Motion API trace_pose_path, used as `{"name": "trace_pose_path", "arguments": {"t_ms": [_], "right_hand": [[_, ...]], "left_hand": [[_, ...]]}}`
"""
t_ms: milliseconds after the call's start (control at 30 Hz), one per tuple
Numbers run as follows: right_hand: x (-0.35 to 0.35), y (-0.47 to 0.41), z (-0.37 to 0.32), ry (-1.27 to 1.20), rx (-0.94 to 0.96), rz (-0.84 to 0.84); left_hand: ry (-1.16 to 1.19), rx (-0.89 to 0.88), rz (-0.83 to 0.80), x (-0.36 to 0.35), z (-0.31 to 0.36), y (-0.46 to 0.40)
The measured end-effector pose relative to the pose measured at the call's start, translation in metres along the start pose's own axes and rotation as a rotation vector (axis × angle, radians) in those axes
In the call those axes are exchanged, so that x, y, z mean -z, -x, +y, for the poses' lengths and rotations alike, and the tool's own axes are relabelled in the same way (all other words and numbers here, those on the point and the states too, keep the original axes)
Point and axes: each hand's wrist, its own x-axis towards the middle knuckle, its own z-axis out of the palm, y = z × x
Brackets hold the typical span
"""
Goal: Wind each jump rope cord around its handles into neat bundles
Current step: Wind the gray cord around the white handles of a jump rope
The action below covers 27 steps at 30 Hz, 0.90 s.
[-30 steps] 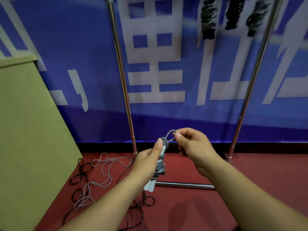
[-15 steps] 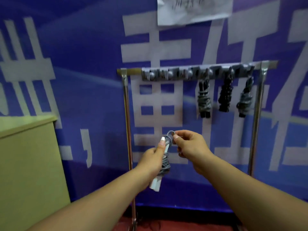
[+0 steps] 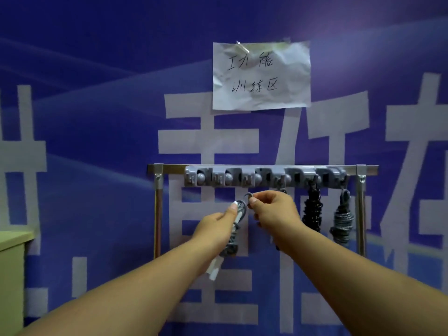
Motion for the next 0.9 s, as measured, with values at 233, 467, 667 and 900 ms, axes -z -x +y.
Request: {"name": "trace_pose_path", "arguments": {"t_ms": [233, 467, 667, 900], "right_hand": [[0.004, -0.063, -0.03, 0.022, 0.089, 0.11], [-0.006, -0.082, -0.01, 0.168, -0.045, 0.131], [-0.004, -0.067, 0.01, 0.168, -0.045, 0.098], [-0.004, -0.019, 0.062, 0.208, -0.125, -0.01]], "left_hand": [[0.13, 0.036, 0.063, -0.011, 0.051, -0.039], [0.209, 0.184, 0.049, -0.032, 0.029, -0.059], [0.208, 0.187, -0.019, -0.041, 0.006, -0.051], [0.193, 0.353, -0.139, -0.017, -0.041, -0.009]]}}
